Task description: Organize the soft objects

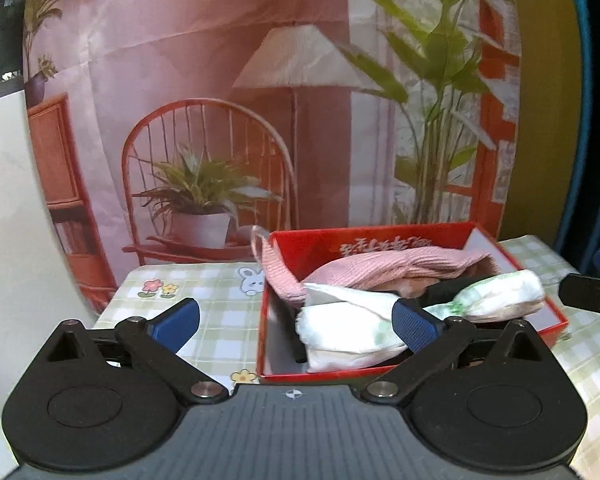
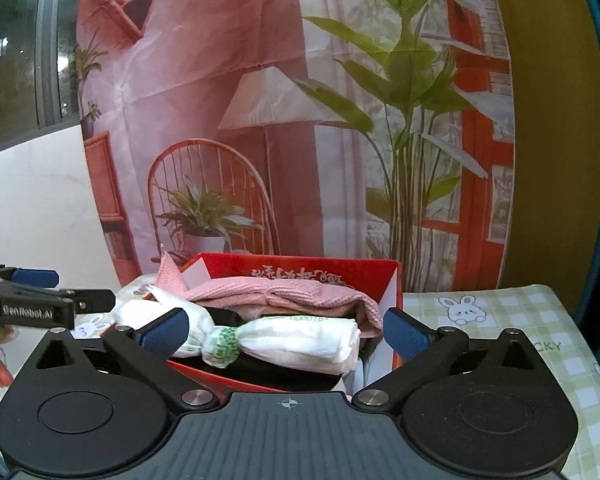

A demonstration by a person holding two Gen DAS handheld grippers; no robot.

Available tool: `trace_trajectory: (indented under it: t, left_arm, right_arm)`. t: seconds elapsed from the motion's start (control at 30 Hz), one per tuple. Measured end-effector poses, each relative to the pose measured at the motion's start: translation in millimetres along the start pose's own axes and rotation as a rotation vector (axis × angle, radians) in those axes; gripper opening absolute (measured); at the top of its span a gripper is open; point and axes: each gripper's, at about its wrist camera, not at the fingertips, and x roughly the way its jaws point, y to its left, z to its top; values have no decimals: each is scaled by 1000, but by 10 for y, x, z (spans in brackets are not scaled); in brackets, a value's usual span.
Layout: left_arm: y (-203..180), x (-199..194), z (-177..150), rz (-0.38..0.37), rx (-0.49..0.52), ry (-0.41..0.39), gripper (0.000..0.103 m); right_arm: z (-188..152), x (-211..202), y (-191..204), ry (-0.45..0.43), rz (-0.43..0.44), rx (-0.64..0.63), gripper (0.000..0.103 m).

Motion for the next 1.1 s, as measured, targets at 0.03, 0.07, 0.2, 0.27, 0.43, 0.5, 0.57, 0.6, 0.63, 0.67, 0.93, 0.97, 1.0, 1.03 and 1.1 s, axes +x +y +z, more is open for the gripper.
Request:
trace_trajectory:
  t: [0.03,0.07,0.2,0.27,0.43,0.5,0.57,0.6,0.63,0.67,0.93,0.97,1.0,1.03,1.1]
  left_arm:
    - [3,-37,15,-10,-12,1,103]
    - [13,-77,35,-25,-25,0,103]
    - [-40,-267,125,-18,-12,-27,103]
    - [-98,-371,187,-1,15,-35,103]
    - [-118,-693,366,-19,-20,-77,103]
    - [-126,-844,437,-24,-36,-98,103]
    - [-149,-997,491,-16,-35,-119,103]
    - [-165,-1066,517,-8,-31,-123,103]
    - [-185,-1131,541,1,-22,-121,103]
    - [-194,-1182,555,5,-17,-120,103]
    - [-227,-1630,540,8,-36,-161,103]
    - [-227,-1677,535,12,-36,-168,103]
    - [-234,-1735,525,16,-38,-177,103]
    - [-236,-1781,518,17,-39,-184,103]
    - [-250,-1848,503,17,-38,-193,103]
  right_arm:
    - [22,-36,5,0,0,10,103]
    - [48,-76,12,-1,3,20,103]
    - [185,-256,50,-19,6,34,103]
    - [273,-352,85,-29,-11,28,103]
    - [506,-614,231,-27,-78,9,103]
    - [577,-749,266,-46,-65,1,103]
    - [641,-891,318,-67,-58,-8,103]
    - [674,-963,352,-76,-62,-13,103]
    - [707,-1026,385,-82,-69,-17,103]
    - [733,-1087,409,-91,-73,-19,103]
    - [825,-1526,554,-128,-88,1,103]
    - [823,-1565,581,-129,-92,-3,103]
    - [820,-1597,601,-127,-93,-6,103]
    - [811,-1621,622,-125,-93,-8,103]
    - [794,-1669,654,-121,-85,-6,103]
